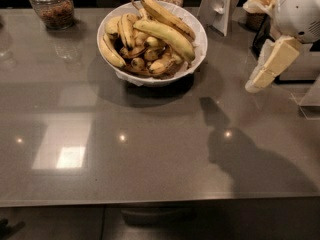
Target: Pick banana from white bowl
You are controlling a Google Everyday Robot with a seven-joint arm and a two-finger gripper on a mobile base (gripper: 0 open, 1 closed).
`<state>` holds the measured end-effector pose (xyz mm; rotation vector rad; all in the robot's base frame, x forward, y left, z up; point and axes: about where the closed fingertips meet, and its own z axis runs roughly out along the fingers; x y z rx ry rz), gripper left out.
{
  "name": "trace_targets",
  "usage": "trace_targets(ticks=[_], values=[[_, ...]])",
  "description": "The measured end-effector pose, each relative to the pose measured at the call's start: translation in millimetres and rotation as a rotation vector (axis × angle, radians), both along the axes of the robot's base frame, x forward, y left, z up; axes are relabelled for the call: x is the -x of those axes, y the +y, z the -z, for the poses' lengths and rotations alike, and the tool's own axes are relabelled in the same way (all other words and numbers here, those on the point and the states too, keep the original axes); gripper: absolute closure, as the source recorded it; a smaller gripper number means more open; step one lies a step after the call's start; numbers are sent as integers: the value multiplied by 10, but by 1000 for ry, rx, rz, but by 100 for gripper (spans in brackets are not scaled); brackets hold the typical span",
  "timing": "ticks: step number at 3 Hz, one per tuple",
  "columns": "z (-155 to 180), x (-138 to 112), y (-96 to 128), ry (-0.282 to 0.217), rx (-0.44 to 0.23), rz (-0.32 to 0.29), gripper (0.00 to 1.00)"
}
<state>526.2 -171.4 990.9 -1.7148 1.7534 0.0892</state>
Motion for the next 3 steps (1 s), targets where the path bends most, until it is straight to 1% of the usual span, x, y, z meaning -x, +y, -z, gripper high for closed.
trace_targets(ticks=[1, 2, 3], values=[[-58, -379, 221, -93, -3, -95, 0], [-119, -690, 442, -178, 62, -188, 0], [-114, -698, 497, -181, 72, -200, 0]])
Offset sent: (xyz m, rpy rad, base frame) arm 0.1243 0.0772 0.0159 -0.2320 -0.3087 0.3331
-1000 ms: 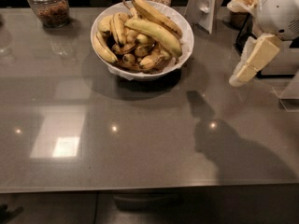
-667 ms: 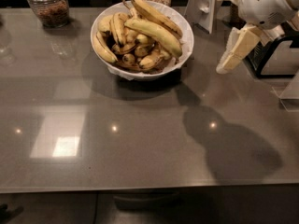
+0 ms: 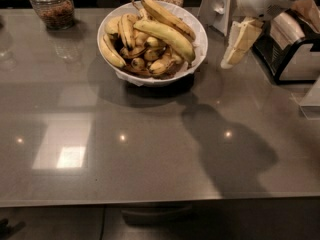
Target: Pick banana from white bowl
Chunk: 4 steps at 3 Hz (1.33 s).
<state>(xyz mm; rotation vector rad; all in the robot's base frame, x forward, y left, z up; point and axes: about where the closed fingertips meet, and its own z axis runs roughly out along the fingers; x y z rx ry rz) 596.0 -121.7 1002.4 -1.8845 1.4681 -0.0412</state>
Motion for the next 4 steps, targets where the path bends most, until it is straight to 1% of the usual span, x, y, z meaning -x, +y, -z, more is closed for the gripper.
trace_targets(ticks=[1, 2, 3, 4], values=[[-1, 0, -1, 0, 0, 0, 0], [-2, -155, 80, -69, 103, -58, 0], [19, -382, 222, -148, 250, -149, 0], [67, -588, 285, -190, 367, -212, 12]])
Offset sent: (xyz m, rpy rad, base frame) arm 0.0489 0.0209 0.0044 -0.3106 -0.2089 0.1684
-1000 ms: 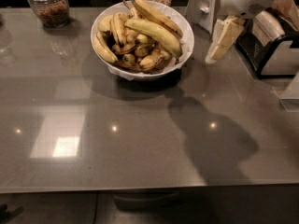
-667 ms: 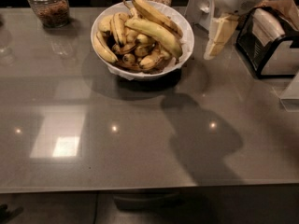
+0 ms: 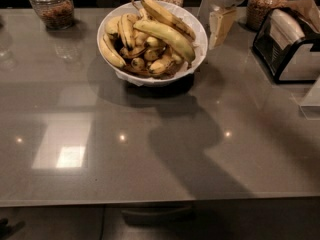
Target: Pick banana from white bowl
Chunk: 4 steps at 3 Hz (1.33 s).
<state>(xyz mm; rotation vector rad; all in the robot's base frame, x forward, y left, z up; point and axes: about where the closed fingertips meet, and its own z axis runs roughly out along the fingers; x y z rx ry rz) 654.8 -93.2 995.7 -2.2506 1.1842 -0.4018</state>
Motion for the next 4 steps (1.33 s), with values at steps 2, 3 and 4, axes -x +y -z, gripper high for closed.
trace_targets(ticks=[2, 3, 4], values=[[176, -313, 27, 21, 76, -43, 25], [271, -419, 44, 63, 45, -40, 25], [354, -481, 81, 118, -6, -25, 25]])
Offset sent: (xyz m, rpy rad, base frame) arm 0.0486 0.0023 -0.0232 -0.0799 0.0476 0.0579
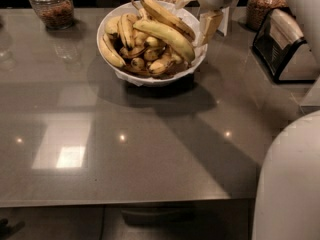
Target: Pick banana from white bowl
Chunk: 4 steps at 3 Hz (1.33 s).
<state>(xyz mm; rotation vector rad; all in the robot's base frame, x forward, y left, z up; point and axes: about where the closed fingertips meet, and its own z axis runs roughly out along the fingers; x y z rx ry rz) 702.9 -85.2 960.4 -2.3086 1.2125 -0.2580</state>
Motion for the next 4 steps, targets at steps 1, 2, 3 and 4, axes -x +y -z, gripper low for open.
trace_targets(ticks=[1, 2, 3, 4], values=[[50, -46, 37, 50, -38, 27, 26], [90, -78, 52, 92, -61, 57, 29], [122, -96, 53, 123, -77, 81, 41], [133, -101, 41, 143, -82, 97, 60]])
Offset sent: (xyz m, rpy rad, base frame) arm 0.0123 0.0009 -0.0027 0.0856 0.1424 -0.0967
